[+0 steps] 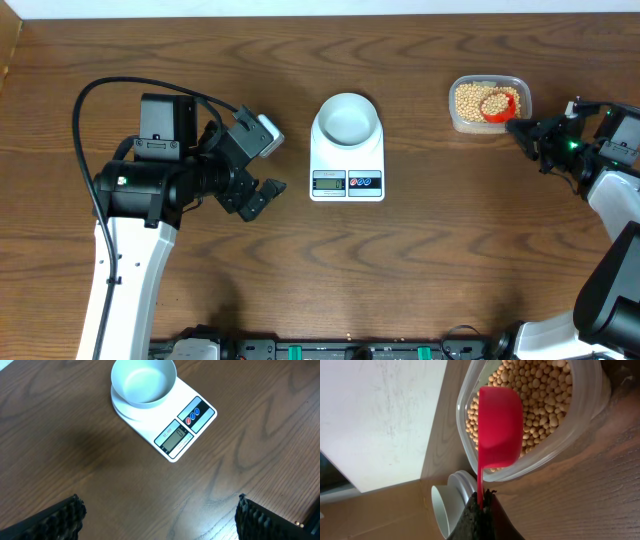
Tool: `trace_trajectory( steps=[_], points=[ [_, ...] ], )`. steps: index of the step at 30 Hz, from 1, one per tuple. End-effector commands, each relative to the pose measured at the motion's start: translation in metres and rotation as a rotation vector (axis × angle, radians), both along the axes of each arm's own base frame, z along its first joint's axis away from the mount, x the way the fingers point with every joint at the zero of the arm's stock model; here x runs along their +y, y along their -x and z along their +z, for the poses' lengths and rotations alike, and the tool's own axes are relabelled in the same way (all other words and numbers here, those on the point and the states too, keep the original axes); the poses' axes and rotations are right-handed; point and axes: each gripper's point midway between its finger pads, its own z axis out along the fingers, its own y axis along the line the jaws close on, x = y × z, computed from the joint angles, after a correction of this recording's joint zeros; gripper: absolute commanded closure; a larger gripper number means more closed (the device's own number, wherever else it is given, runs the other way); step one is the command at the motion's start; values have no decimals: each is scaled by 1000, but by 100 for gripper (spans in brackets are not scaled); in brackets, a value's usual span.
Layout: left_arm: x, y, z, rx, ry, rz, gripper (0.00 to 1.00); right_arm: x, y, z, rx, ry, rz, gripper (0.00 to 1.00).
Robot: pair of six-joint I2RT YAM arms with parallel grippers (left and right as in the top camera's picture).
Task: Scoop item into bowl and weigh 50g on scale
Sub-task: 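Lift the filled scoop up out of the soybean tub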
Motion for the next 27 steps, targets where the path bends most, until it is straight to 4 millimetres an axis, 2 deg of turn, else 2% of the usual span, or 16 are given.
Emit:
trace_trajectory(
  steps=[1, 27],
  points=[
    [-1, 0, 9, -25, 12, -11, 2, 2, 1, 1, -30, 1, 38, 99],
    [-1, 0, 9, -25, 12, -11, 2, 9, 1, 10, -72, -24, 81, 99]
  ],
)
